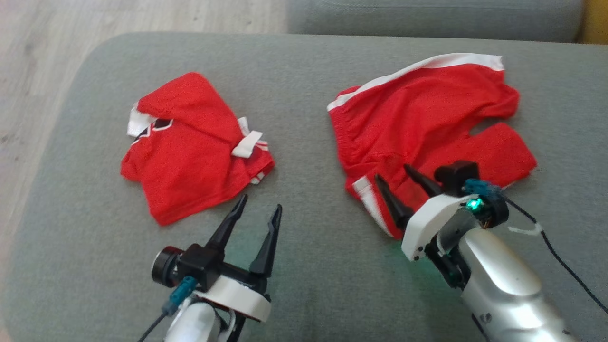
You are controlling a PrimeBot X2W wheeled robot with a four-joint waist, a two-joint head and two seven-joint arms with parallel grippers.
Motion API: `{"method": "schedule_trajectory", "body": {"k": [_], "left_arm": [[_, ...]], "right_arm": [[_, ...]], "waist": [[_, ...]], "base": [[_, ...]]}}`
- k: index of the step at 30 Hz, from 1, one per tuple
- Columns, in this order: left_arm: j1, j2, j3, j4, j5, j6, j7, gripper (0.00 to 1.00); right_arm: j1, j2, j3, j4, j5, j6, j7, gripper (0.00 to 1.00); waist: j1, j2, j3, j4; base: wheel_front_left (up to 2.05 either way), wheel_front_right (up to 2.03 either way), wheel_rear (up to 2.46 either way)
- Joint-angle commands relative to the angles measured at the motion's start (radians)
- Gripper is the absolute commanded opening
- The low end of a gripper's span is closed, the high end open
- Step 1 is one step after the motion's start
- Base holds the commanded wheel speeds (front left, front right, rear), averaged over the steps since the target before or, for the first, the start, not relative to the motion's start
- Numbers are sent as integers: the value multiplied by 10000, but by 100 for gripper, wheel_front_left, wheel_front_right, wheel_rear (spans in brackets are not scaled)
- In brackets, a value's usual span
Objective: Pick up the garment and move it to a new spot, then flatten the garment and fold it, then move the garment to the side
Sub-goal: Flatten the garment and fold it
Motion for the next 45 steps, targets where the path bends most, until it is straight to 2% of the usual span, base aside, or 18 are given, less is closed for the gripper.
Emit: {"method": "schedule_trajectory", "body": {"k": [1,6,9,13,17,26,31,37,45], "left_arm": [[-418,18,410,-278,-14,12,-94,100],[-290,22,660,-351,62,34,-94,100],[-185,27,800,-418,140,18,-94,100],[-126,27,884,-497,207,1,-94,100],[-207,26,855,-547,257,-31,-94,100],[-400,24,750,-487,297,-91,-94,100],[-549,23,654,-441,310,-116,-94,100],[-684,24,575,-372,338,-137,-94,100],[-801,42,537,-347,361,-150,-94,100]], "right_arm": [[-198,113,9,-391,-79,-9,-217,100],[200,44,-854,-1027,-558,-9,-1016,100],[821,108,-2079,-1600,-1208,-9,-1606,100],[1630,423,-3555,-2157,-1807,-9,-1873,100],[2156,698,-4749,-2576,-2421,-9,-1861,100],[1927,863,-5812,-3130,-3242,-9,-1321,100],[1396,873,-6494,-2740,-3474,-9,-740,100],[562,875,-7107,-1728,-3090,-9,-249,100],[-221,876,-7170,-557,-3368,-9,-235,100]], "waist": [[-1,0,-109,-178],[-1,0,-297,-757],[-1,0,-390,-1194],[-1,0,-352,-1511],[-1,0,-154,-1593],[-1,0,264,-1419],[-1,0,545,-1144],[-1,0,845,-802],[-1,0,1092,-608]], "base": [[0,0,0],[0,0,0],[0,0,0],[0,0,0],[0,0,0],[0,0,0],[0,0,0],[0,0,0],[0,0,0]]}}
